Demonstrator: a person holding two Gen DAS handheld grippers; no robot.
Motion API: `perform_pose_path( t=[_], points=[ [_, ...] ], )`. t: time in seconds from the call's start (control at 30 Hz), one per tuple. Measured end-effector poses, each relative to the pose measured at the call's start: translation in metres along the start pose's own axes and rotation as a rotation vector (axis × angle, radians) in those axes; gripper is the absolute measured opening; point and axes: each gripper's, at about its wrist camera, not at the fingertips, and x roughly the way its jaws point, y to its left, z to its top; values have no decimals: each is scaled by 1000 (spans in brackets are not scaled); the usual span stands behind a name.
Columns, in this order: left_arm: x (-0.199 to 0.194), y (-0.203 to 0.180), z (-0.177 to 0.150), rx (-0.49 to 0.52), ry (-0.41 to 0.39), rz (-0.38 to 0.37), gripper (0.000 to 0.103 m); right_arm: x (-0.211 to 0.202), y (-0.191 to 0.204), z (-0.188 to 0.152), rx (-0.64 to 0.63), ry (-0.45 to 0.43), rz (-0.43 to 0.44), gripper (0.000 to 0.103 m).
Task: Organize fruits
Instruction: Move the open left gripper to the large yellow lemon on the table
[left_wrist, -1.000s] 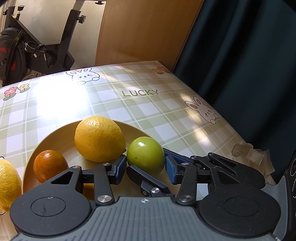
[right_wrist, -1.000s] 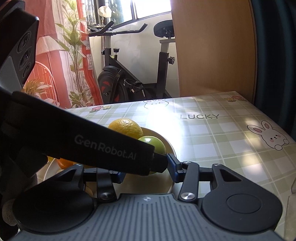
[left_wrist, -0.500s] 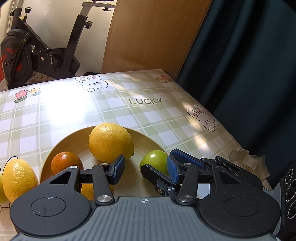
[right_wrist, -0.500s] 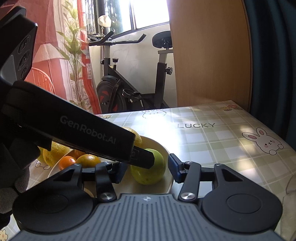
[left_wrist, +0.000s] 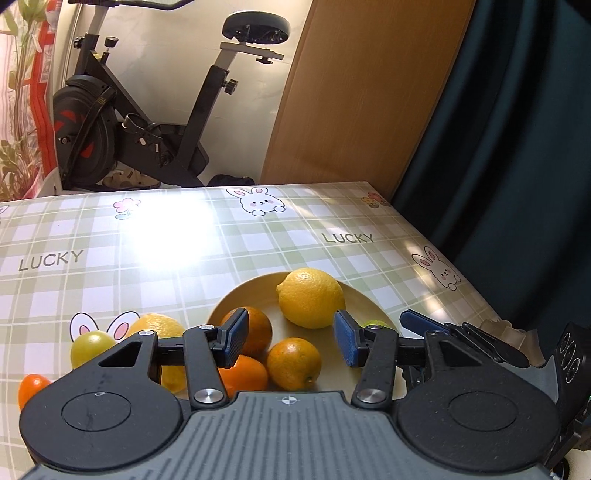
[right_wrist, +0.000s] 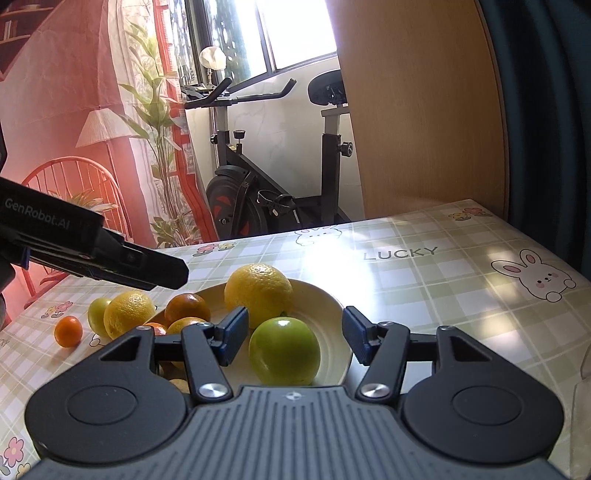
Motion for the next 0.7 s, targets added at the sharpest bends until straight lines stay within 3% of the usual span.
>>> perform_pose_path(
  t=[0.47, 0.7],
  points=[
    [-44, 58, -4, -117, -84, 104, 54, -1, 6, 3, 12, 38, 18, 60],
    [-60, 78, -3, -153, -123, 137, 54, -4, 26, 19, -2, 11, 46, 60]
  ],
)
